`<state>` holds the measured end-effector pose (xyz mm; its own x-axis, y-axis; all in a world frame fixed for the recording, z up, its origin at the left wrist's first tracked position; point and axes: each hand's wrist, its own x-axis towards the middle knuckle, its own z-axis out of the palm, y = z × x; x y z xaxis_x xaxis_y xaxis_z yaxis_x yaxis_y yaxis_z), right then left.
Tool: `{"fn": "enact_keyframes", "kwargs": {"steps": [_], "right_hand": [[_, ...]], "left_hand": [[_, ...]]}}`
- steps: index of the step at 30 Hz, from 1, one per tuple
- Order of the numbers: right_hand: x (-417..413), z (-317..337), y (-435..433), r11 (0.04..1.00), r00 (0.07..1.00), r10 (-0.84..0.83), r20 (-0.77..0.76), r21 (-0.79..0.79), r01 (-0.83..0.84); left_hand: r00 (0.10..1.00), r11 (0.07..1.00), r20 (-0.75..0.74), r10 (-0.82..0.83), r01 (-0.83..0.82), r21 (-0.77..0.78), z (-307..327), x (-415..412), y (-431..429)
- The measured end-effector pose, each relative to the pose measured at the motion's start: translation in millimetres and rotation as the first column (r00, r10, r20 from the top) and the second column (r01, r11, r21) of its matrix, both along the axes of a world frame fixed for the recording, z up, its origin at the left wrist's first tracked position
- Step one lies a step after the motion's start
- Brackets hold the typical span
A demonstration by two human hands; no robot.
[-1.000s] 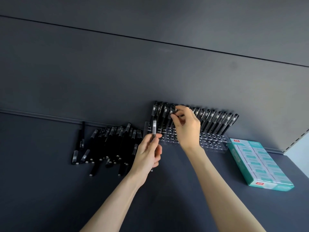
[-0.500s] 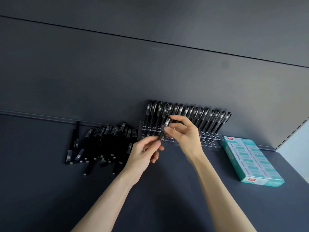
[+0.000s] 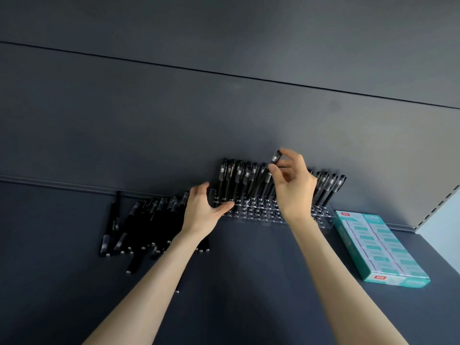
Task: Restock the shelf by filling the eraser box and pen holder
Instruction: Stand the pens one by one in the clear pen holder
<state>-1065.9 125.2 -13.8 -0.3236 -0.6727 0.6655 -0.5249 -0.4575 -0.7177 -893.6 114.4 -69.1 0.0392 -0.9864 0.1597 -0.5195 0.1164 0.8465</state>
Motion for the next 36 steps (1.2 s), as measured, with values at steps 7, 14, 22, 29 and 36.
{"fn": "enact_keyframes", "kwargs": {"steps": [7, 14, 22, 29, 36], "right_hand": [[1.9, -9.2, -7.5, 1.000, 0.996, -0.001, -0.087, 0.025, 0.003], [8.2, -20.5, -15.8, 0.992, 0.983, 0.020, -0.181, 0.123, 0.003], [8.3, -27.0, -17.1, 0.984, 0.964, 0.034, -0.264, 0.180, 0.014], [10.1, -29.3, -9.3, 0.988, 0.968, 0.019, -0.250, 0.151, 0.020], [17.8, -28.4, 12.2, 0.987, 0.983, 0.062, -0.173, 0.156, -0.035]], "left_hand": [[1.000, 1.000, -0.010, 0.015, -0.015, -0.006, -19.0, 0.7, -11.9], [0.999, 1.000, -0.024, 0.022, -0.022, -0.020, -22.6, 1.6, -16.7], [1.000, 0.999, -0.010, 0.025, -0.026, -0.023, -22.8, 1.4, -17.4], [0.999, 0.999, 0.028, 0.030, -0.029, -0.025, -18.1, 0.7, -13.1], [0.992, 0.993, 0.084, 0.093, -0.086, -0.085, -12.1, 8.0, 8.3]]}}
